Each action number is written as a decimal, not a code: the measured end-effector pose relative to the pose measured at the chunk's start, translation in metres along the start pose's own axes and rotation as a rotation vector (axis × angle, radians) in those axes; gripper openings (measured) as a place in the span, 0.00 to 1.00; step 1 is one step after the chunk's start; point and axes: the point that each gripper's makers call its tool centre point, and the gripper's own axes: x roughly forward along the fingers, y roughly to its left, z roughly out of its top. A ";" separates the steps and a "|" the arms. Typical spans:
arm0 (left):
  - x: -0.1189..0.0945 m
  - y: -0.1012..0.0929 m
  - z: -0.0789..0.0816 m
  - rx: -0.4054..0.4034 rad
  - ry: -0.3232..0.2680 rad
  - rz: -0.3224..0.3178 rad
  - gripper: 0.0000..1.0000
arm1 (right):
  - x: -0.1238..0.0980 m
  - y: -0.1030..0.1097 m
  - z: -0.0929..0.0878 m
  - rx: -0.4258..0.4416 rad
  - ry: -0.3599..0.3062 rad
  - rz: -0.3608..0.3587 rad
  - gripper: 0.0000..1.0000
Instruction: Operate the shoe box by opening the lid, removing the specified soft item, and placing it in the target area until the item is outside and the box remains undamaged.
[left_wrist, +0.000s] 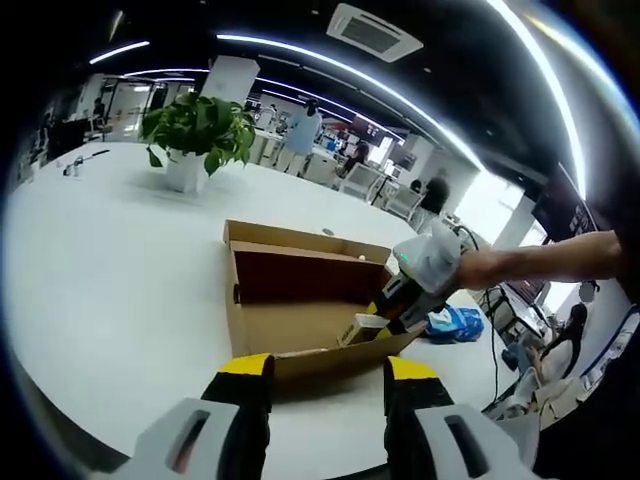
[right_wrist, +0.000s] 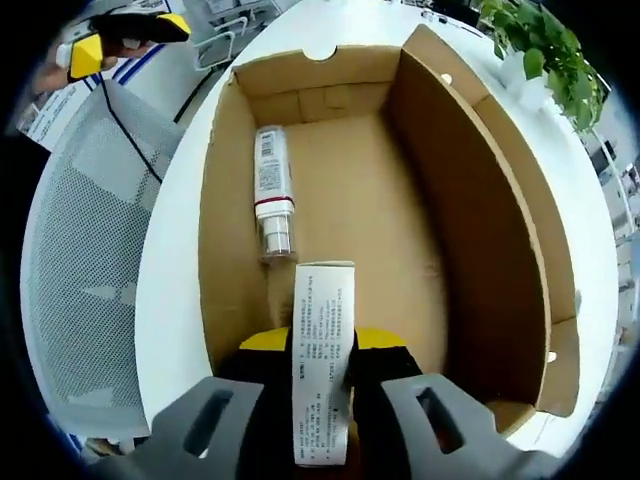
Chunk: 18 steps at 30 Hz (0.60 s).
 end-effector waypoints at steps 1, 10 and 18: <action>0.000 -0.001 0.001 -0.001 -0.002 -0.002 0.44 | 0.000 0.000 0.001 -0.006 -0.002 -0.005 0.19; 0.001 -0.003 0.003 0.008 -0.004 -0.009 0.44 | -0.019 -0.010 0.011 0.049 -0.078 -0.034 0.18; 0.004 -0.011 0.005 0.021 -0.003 -0.024 0.44 | -0.050 -0.021 0.021 0.115 -0.170 -0.074 0.18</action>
